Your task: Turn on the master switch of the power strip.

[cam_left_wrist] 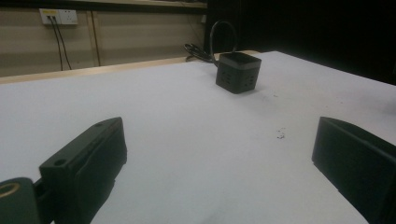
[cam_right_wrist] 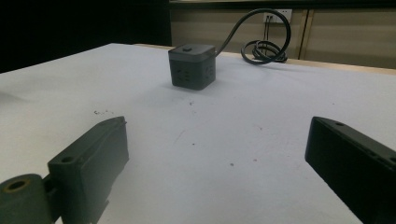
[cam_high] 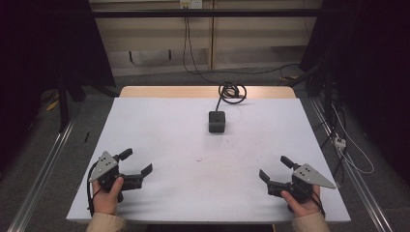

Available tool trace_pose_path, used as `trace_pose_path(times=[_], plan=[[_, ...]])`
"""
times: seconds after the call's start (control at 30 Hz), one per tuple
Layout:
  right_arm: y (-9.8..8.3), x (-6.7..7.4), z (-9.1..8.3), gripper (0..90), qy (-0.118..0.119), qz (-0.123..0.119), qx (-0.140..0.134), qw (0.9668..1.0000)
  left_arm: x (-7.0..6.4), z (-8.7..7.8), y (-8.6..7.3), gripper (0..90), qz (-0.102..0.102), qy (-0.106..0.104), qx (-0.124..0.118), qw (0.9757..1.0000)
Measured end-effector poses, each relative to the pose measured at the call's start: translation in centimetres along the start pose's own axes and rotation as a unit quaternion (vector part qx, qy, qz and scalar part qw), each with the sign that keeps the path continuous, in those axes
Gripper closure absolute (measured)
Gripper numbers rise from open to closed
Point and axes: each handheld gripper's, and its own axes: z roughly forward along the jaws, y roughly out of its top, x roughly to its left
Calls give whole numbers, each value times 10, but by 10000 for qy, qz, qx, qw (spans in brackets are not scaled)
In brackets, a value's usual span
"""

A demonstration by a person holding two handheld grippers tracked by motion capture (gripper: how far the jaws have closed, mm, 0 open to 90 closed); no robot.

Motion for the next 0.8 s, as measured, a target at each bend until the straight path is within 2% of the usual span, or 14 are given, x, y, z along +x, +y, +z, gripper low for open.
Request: trace_pose_path(times=[0.37, 0.5, 0.8], plan=[[2, 1, 6, 68, 54, 24, -14, 10000, 1, -4, -1, 27, 8, 35, -2, 10000], [3, 1, 8, 106, 69, -75, 29, 9999, 2, -5, -1, 27, 27, 64, 6, 10000], [8, -1, 18, 96, 78, -52, 43, 9999, -1, -4, 0, 29, 20, 31, -14, 10000]])
